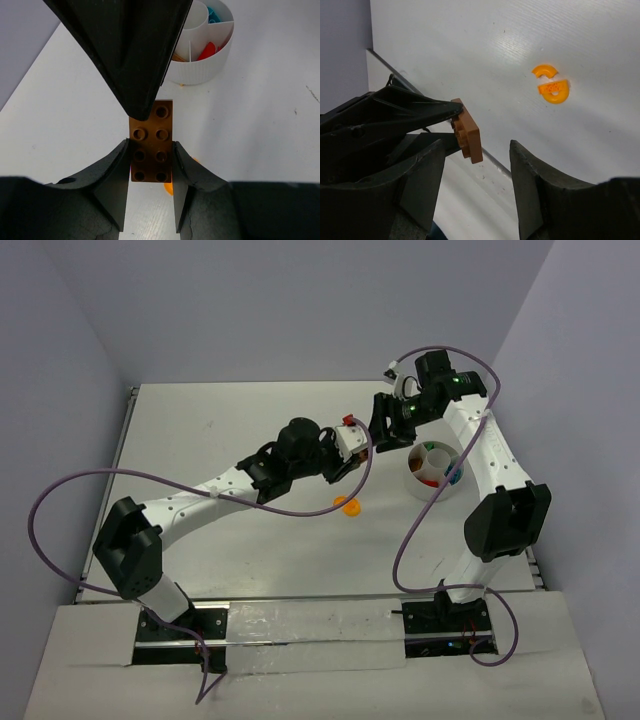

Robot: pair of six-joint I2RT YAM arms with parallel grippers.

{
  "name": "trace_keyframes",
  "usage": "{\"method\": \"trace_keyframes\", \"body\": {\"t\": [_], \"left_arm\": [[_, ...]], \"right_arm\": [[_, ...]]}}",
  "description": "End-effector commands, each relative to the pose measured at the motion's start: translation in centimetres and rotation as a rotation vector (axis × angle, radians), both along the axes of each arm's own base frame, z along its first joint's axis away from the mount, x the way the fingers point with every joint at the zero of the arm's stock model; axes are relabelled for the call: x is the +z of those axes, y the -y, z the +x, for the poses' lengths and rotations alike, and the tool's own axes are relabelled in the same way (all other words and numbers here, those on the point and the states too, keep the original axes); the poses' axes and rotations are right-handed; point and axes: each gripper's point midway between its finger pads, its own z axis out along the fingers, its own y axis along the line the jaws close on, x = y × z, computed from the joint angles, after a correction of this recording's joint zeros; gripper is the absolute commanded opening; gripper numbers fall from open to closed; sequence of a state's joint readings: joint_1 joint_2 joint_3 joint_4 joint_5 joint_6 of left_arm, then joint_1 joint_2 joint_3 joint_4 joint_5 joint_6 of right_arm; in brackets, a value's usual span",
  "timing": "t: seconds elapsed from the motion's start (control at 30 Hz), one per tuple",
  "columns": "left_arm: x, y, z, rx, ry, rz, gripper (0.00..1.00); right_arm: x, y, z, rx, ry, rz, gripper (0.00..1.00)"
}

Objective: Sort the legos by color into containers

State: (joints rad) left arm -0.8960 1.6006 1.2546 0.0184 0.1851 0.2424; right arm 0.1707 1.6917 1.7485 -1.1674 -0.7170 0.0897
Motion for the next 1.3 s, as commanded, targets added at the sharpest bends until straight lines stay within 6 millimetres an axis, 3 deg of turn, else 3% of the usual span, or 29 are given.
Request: {"method": "trace_keyframes", "body": {"t": [0.0, 0.23, 0.43, 0.47, 0.57, 0.6, 0.7, 0.73, 0.9, 1.03, 1.13, 1.27], "left_arm": [[4.4, 1.3, 0.6, 0.004, 0.087, -0.097, 0.00], [5.1, 1.5, 0.7, 0.006, 0.099, -0.120, 0.00], [5.3, 1.4, 0.8, 0.017, 0.106, -0.132, 0.00], [5.4, 1.4, 0.8, 0.018, 0.104, -0.134, 0.00], [5.4, 1.4, 0.8, 0.016, 0.104, -0.135, 0.01], [5.4, 1.4, 0.8, 0.019, 0.101, -0.134, 0.12], [4.6, 1.1, 1.5, 0.068, 0.079, -0.113, 0.89], [4.4, 0.8, 1.8, 0.093, 0.074, -0.109, 0.99], [3.2, -2.0, 3.6, 0.277, 0.064, -0.049, 0.99], [2.4, -5.5, 5.2, 0.422, 0.026, -0.034, 0.99], [1.1, -8.2, 6.3, 0.486, -0.051, -0.007, 0.99], [0.0, -10.2, 7.7, 0.540, -0.102, 0.010, 0.99]], "right_arm": [[0.9, -0.7, -1.0, 0.046, 0.009, 0.035, 0.57], [1.7, -1.3, -1.8, 0.093, 0.003, 0.087, 0.41], [2.0, -1.6, -2.9, 0.124, -0.018, 0.121, 0.36], [2.0, -1.7, -2.9, 0.126, -0.019, 0.121, 0.33], [2.0, -1.6, -2.7, 0.120, -0.018, 0.116, 0.05], [2.1, -1.6, -2.6, 0.116, -0.014, 0.113, 0.00], [2.3, -1.2, -1.9, 0.082, 0.010, 0.079, 0.00], [2.3, -0.9, -1.5, 0.062, 0.021, 0.061, 0.00], [1.9, 3.3, 1.6, -0.162, 0.096, -0.098, 0.00], [1.5, 8.5, 3.7, -0.389, 0.161, -0.310, 0.00], [1.0, 10.6, 4.0, -0.486, 0.174, -0.404, 0.00], [-1.0, 13.1, 4.1, -0.565, 0.158, -0.537, 0.00]]}}
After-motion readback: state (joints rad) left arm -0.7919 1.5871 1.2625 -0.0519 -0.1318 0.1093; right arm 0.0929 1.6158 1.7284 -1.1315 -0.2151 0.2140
